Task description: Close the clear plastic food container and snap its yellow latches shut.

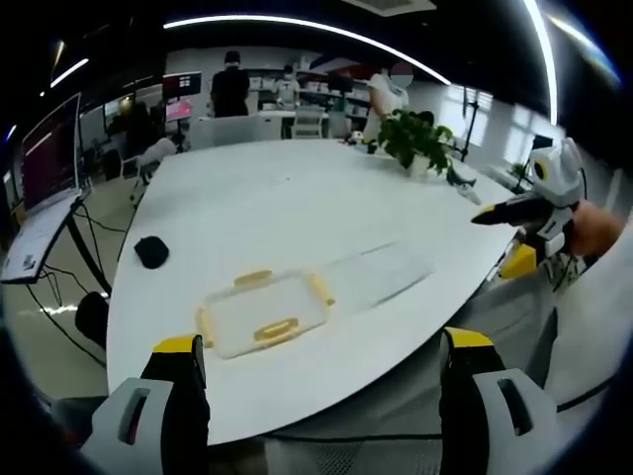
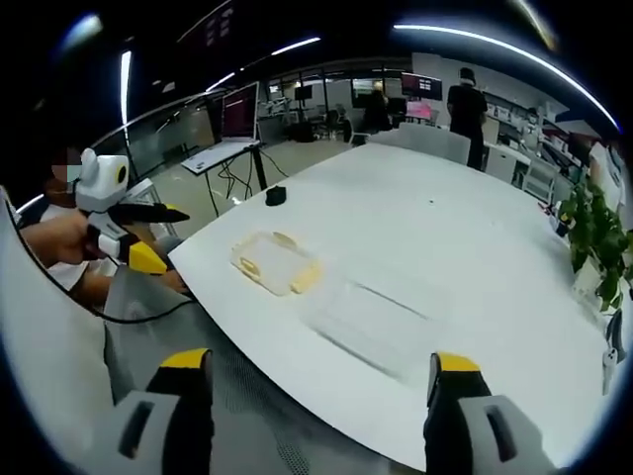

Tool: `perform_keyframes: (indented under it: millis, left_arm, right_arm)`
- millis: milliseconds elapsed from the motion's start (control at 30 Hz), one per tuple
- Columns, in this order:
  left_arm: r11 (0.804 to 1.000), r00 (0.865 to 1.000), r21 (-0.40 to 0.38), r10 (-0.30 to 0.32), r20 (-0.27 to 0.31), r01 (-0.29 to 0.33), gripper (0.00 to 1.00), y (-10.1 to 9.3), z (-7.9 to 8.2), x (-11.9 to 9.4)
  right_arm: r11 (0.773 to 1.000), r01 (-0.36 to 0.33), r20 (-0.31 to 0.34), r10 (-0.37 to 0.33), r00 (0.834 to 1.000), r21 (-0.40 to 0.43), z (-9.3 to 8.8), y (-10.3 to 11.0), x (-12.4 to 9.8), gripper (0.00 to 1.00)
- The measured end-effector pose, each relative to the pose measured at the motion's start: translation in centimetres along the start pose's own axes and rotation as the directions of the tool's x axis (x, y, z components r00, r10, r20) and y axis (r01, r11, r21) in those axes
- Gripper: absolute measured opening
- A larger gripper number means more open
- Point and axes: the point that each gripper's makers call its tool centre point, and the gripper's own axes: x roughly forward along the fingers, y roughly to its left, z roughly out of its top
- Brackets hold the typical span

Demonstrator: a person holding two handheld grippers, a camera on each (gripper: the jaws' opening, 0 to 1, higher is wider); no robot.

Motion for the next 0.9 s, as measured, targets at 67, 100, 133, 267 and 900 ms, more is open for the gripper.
perform_keyframes:
  millis: [67, 100, 133, 267, 900]
  left_arm:
    - [1.0, 1.0, 0.006, -0.017, -0.005, 0.017, 0.97, -0.1, 0.0, 0.0]
    - [1.0, 1.0, 0.008, -0.02, -0.004, 0.02, 0.97, -0.1, 0.0, 0.0]
    - [1.0, 1.0, 0.012, -0.025, -0.005, 0.025, 0.96, -0.1, 0.1, 0.0]
    - [0.999, 0.999, 0.033, -0.032, -0.008, 0.033, 0.95, 0.2, 0.2, 0.1]
    - [0.99, 0.994, 0.098, -0.1, -0.032, 0.103, 0.93, 2.1, 1.0, 1.0]
  right_arm:
    - [1.0, -0.002, 0.007, 0.002, 1.0, -0.017, 0.4, 0.0, 0.2, 0.89]
    - [1.0, -0.007, 0.008, 0.008, 1.0, -0.021, 0.7, 0.0, 0.2, 0.88]
    - [1.0, -0.007, 0.011, 0.007, 1.0, -0.023, 0.9, 0.0, 0.3, 0.88]
    - [0.999, -0.013, 0.015, 0.014, 1.0, -0.049, 1.6, 0.0, 0.7, 0.88]
    - [0.963, -0.106, 0.012, 0.112, 0.994, -0.25, 4.7, 1.9, 3.9, 0.81]
